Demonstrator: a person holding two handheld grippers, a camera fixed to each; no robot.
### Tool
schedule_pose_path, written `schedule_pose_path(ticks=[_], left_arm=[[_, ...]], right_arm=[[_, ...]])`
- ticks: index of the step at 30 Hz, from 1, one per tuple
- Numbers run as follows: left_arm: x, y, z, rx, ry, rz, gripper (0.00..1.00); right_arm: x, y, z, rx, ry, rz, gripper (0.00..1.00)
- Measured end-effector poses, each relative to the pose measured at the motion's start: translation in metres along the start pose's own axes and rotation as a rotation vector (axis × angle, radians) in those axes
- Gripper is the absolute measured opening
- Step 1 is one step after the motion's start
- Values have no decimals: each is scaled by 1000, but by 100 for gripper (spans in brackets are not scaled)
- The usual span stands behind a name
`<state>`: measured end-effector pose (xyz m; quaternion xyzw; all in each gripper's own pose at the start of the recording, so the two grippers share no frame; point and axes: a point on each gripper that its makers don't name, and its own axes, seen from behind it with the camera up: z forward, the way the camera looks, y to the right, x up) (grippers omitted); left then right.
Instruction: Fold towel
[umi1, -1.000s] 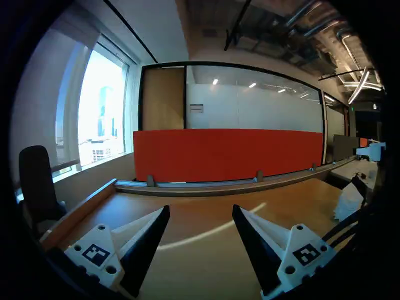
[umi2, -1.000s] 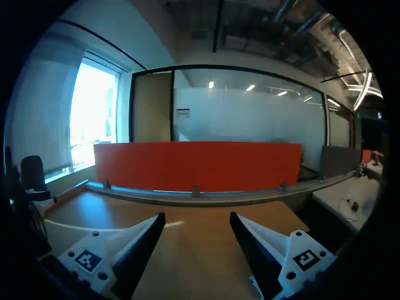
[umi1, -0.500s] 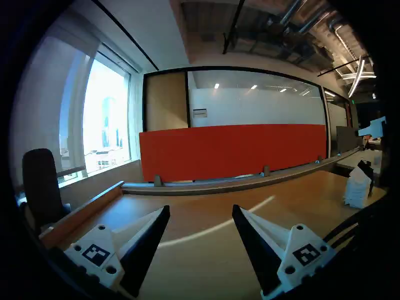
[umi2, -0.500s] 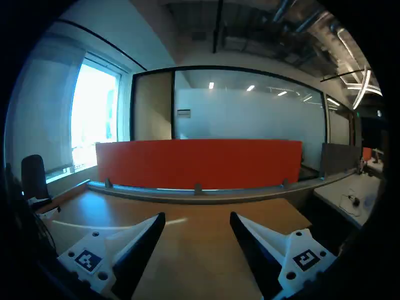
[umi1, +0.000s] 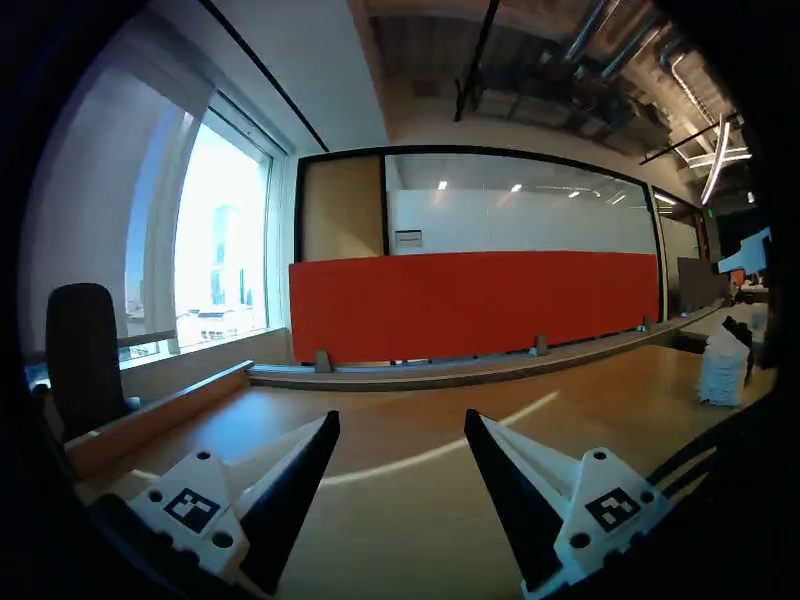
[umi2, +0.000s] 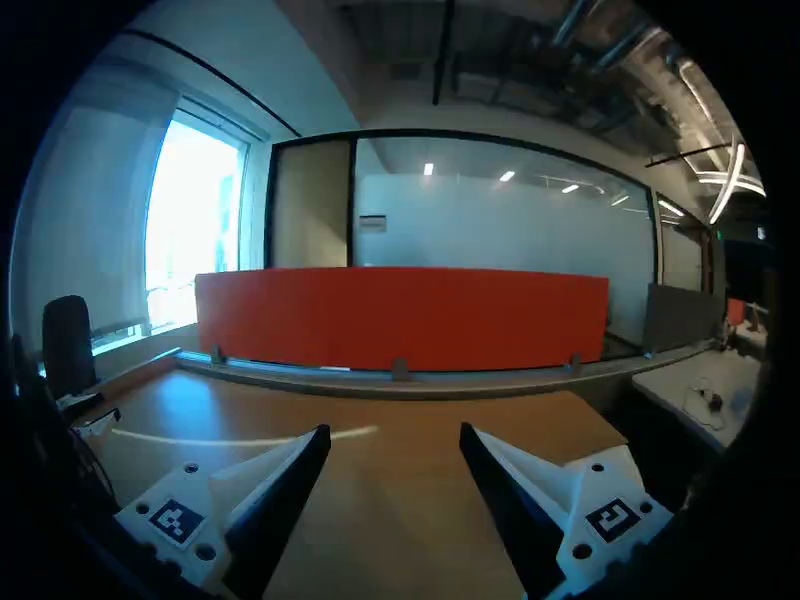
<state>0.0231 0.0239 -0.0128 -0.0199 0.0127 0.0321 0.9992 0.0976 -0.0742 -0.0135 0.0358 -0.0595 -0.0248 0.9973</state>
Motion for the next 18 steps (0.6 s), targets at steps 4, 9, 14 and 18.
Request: schedule_pose_path(ticks=[4, 9, 14, 18], left_arm=[[-11, -5, 0, 10, 3, -12, 92], [-20, -6, 1, 14, 7, -17, 93], [-24, -8, 1, 19, 21, -24, 92], [-28, -10, 1, 23, 25, -29, 93]], right_arm=[[-9, -1, 2, 1, -3, -9, 100], [-18, -4, 6, 10, -9, -13, 100], [-19, -7, 10, 19, -4, 5, 100], [-20, -7, 11, 21, 0, -3, 100]])
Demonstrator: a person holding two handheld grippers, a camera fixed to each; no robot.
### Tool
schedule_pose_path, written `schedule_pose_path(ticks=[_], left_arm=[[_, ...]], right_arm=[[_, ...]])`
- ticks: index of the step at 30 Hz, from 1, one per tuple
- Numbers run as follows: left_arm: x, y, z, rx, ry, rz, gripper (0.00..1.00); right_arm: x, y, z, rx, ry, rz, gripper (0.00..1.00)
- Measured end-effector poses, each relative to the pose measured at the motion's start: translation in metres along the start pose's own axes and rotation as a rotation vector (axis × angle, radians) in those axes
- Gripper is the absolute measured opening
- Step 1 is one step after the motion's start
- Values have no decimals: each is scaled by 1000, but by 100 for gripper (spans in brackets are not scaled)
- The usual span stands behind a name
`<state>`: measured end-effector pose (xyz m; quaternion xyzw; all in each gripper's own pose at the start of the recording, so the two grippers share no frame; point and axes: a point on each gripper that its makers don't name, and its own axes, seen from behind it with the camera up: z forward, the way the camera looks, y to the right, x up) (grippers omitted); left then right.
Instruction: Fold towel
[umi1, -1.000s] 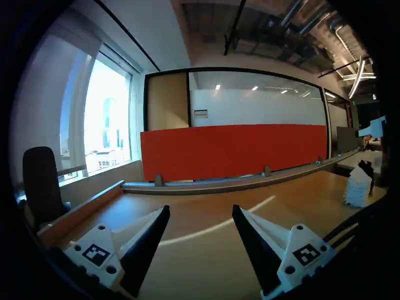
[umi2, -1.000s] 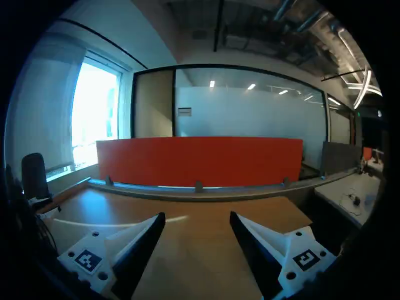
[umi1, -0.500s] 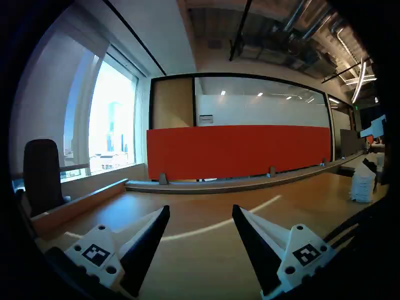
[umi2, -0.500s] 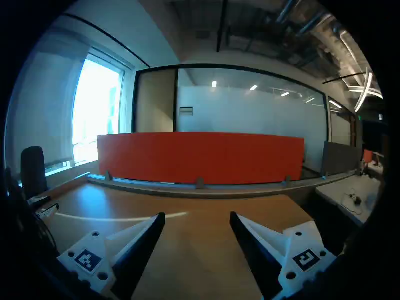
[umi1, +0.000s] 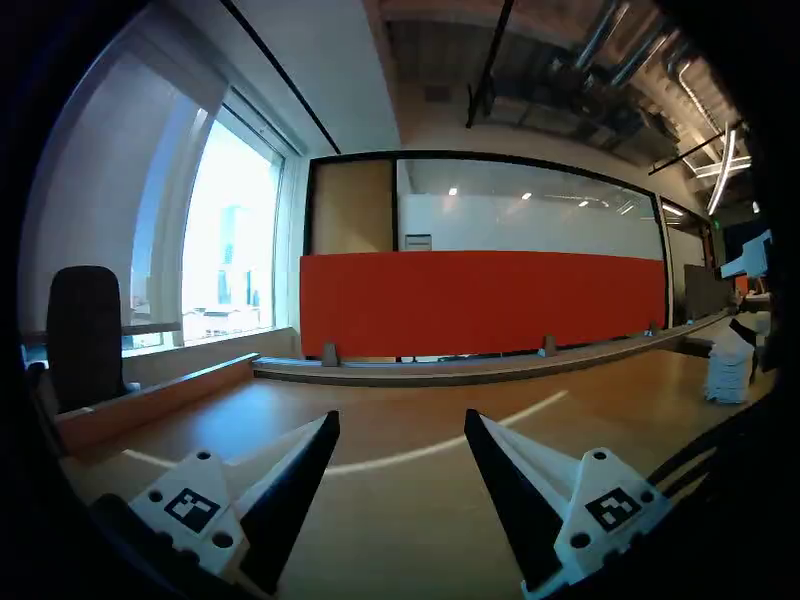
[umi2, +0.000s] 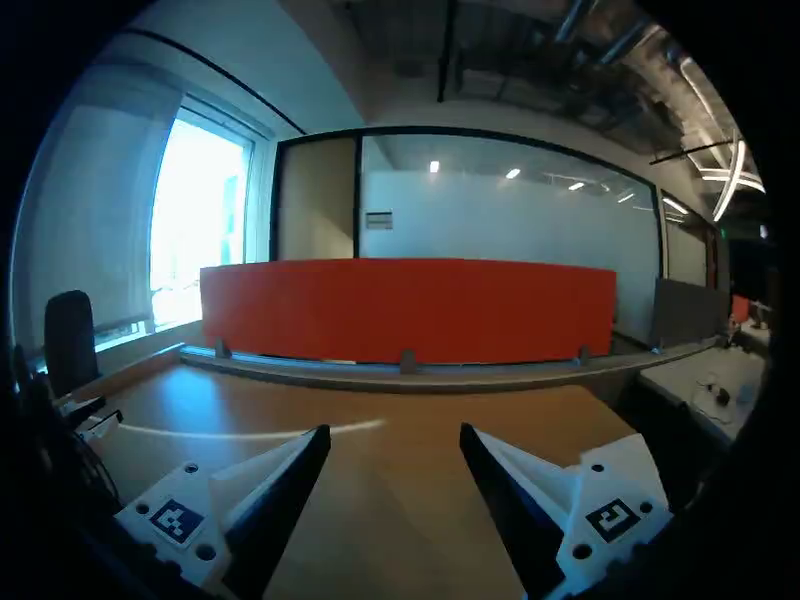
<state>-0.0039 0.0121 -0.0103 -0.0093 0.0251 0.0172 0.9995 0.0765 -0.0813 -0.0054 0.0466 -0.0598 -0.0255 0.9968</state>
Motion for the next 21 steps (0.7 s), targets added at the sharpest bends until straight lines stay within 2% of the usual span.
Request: schedule_pose_path(ticks=[21], left_arm=[[-22, -6, 3, 15, -16, 8, 92]], right_arm=[[-8, 1, 12, -2, -8, -22, 100]])
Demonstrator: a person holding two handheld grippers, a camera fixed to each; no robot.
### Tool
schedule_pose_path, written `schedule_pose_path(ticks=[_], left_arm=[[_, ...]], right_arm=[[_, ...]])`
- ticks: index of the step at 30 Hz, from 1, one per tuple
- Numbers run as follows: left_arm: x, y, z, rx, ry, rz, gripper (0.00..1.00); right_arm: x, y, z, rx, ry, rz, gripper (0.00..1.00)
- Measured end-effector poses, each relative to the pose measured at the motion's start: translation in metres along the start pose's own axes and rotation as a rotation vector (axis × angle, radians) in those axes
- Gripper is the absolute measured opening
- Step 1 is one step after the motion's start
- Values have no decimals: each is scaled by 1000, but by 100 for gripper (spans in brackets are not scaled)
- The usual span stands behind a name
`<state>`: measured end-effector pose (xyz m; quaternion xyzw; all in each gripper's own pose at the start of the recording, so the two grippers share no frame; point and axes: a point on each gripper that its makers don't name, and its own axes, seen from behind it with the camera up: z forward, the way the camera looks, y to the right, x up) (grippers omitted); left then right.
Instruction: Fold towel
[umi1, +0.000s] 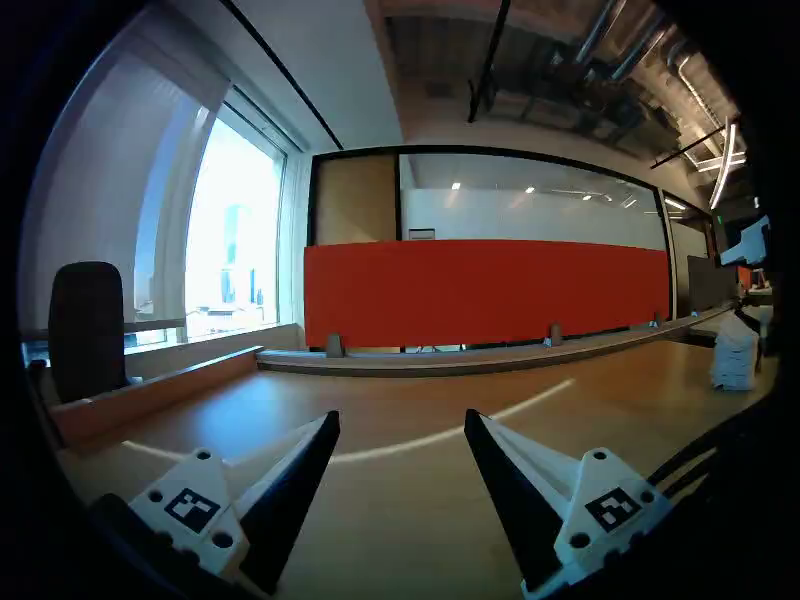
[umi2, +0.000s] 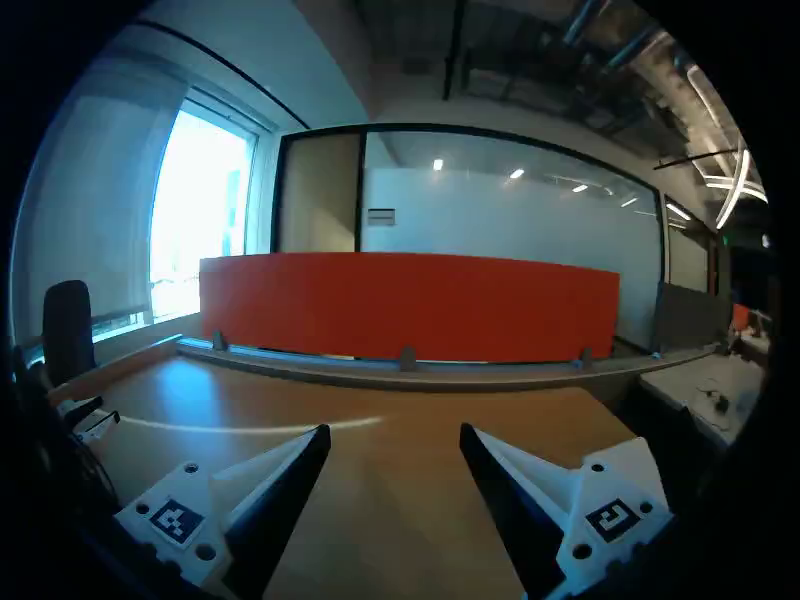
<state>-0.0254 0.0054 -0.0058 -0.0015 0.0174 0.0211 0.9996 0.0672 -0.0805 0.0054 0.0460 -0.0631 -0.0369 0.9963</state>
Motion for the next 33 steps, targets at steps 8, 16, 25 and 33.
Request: schedule_pose_path(ticks=[8, 16, 25, 33], left_arm=[[-4, 1, 2, -10, -9, -10, 92], [-7, -2, 2, -4, -17, -14, 93], [-7, -1, 3, -9, -19, -13, 93], [-8, -1, 3, -9, -19, -13, 93]], right_arm=[[2, 0, 3, -2, 3, -7, 100], [5, 0, 3, -4, 3, -12, 100], [5, 4, 3, -4, 8, -10, 100], [17, 14, 2, -6, 40, -11, 100]])
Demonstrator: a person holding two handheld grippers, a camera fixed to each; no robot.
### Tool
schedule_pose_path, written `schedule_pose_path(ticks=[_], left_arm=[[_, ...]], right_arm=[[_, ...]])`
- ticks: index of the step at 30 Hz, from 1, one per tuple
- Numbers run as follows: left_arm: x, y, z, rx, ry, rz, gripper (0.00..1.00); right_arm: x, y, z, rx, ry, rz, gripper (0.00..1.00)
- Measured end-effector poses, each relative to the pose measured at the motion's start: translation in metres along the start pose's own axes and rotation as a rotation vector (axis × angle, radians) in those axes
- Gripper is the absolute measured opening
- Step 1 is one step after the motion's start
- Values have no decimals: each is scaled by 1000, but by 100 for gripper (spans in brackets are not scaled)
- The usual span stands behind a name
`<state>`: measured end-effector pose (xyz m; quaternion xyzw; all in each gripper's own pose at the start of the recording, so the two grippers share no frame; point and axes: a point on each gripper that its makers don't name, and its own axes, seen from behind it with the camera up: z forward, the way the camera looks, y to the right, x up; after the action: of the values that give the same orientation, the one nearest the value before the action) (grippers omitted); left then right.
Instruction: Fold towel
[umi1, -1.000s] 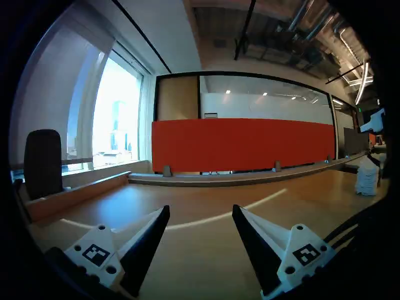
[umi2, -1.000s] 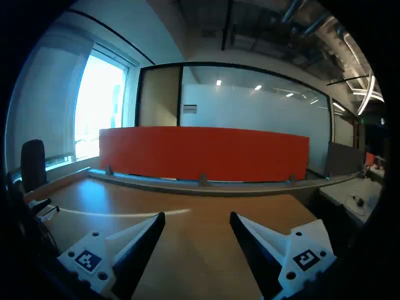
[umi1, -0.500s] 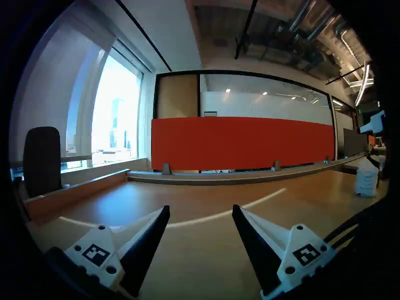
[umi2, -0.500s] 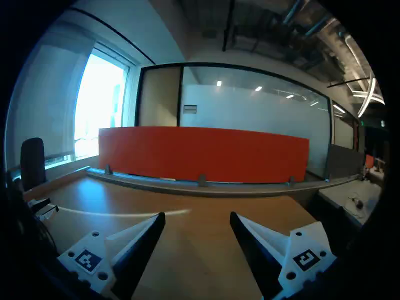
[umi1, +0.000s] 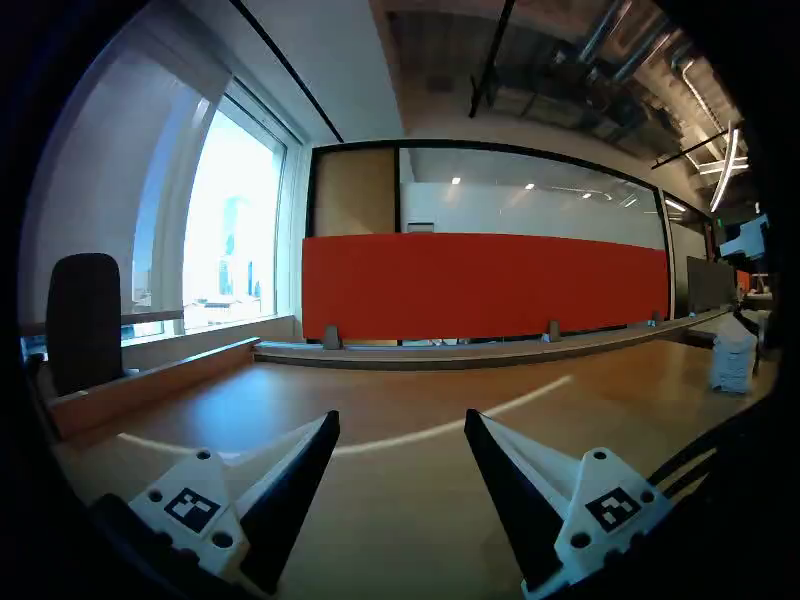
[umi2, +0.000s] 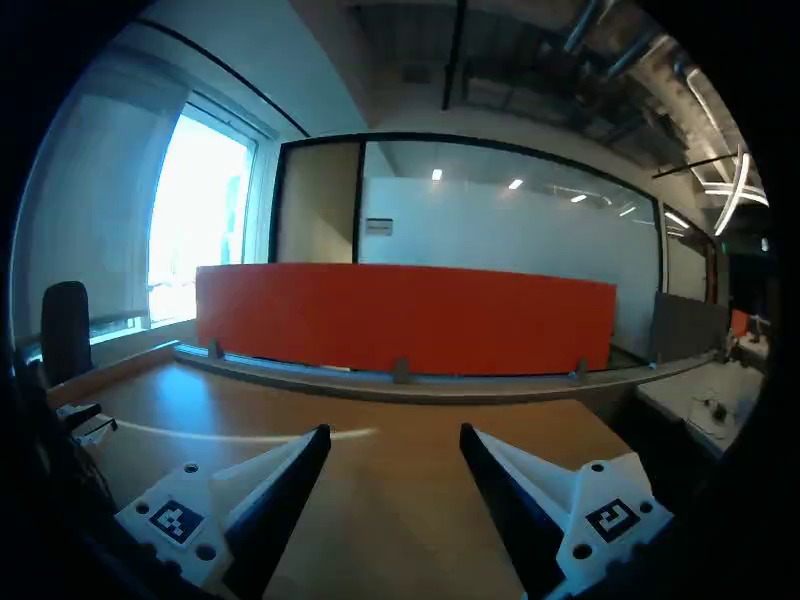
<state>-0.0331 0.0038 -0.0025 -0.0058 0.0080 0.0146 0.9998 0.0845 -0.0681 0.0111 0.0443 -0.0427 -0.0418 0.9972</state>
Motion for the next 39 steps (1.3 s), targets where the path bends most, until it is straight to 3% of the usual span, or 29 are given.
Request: schedule_pose_path(ticks=[12, 20, 26, 39], left_arm=[[0, 0, 0, 0, 0, 0, 93], [-1, 1, 0, 0, 0, 0, 93], [-1, 2, 0, 0, 0, 0, 93], [-1, 3, 0, 0, 0, 0, 93]], right_arm=[[3, 24, -2, -30, 51, 16, 100], [-23, 49, -4, -73, 61, 64, 100], [-46, 52, -2, -67, 56, 103, 100], [-86, 67, 4, -94, 80, 57, 100]])
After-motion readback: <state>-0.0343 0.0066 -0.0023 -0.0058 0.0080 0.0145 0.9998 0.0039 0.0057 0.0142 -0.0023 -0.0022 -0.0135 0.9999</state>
